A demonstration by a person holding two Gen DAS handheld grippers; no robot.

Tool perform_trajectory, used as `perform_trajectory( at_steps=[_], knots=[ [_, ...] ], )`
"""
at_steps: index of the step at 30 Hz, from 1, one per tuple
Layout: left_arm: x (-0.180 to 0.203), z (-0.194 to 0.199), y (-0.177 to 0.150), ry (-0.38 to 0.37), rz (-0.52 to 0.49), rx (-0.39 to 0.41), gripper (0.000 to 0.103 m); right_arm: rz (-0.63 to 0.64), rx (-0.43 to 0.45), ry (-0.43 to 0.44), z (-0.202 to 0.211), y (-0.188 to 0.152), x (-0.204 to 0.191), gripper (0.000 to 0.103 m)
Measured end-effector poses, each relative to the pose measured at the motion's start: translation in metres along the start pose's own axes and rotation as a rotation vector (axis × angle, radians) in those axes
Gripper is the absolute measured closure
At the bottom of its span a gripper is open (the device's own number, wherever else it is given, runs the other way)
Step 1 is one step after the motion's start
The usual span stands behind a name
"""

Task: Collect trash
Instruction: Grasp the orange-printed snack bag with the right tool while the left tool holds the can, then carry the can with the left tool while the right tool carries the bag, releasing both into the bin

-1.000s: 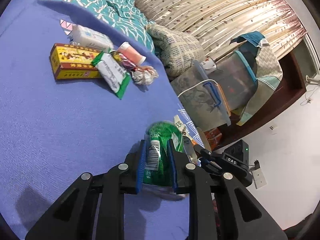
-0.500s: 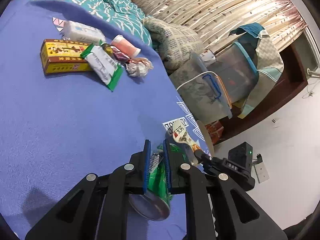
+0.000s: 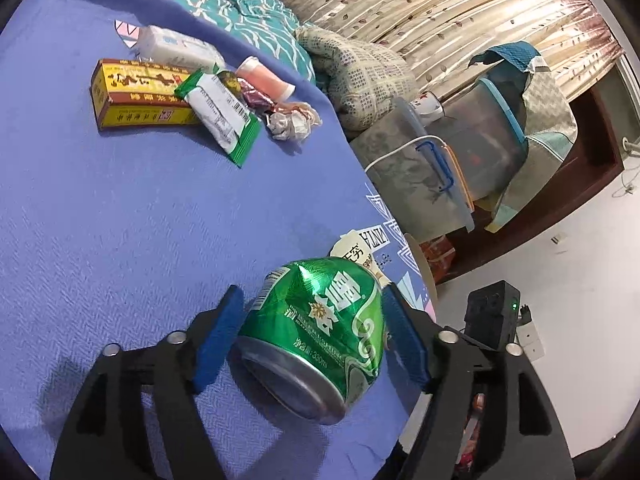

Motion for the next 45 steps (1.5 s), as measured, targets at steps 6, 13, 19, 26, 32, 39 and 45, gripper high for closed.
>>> perform_trajectory(
  at_steps=[6, 13, 19, 26, 32, 39, 45],
  knots=[
    [0.001, -0.004, -0.002, -0.006, 0.0, -0.014, 0.025, -0.009, -0.002, 0.01, 0.002, 0.001, 0.005, 0.084],
    [0.007, -0.012, -0.003, -0.014, -0.011, -0.03, 0.023, -0.01, -0.01, 0.013, 0.0, -0.002, 0.005, 0.082],
    [0.009, -0.015, -0.005, -0.018, -0.02, -0.038, 0.023, -0.016, -0.018, 0.016, -0.001, 0.0, 0.007, 0.077],
    [0.012, -0.016, -0.007, -0.023, -0.034, -0.043, 0.024, 0.045, 0.018, 0.017, 0.007, 0.004, -0.005, 0.047],
    [0.013, -0.016, -0.01, -0.03, -0.043, -0.049, 0.025, 0.064, 0.005, 0.014, 0.003, 0.004, -0.01, 0.047],
    [0.016, -0.019, -0.018, -0.04, -0.053, -0.078, 0.057, 0.101, -0.047, 0.014, -0.014, -0.007, -0.014, 0.075],
    [0.027, -0.021, -0.019, -0.037, -0.108, -0.071, 0.062, 0.101, 0.001, 0.025, -0.001, -0.001, -0.02, 0.078]
  ],
)
Point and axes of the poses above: each gripper's, at about its wrist camera, not at the fingertips, and z roughly against the way its jaws point, x to its right, y to its top, the point moved 3 cm from there along -z, roughly the way its jaws point, and after that the axes turned 9 degrees about x, right-handed, at the moved point
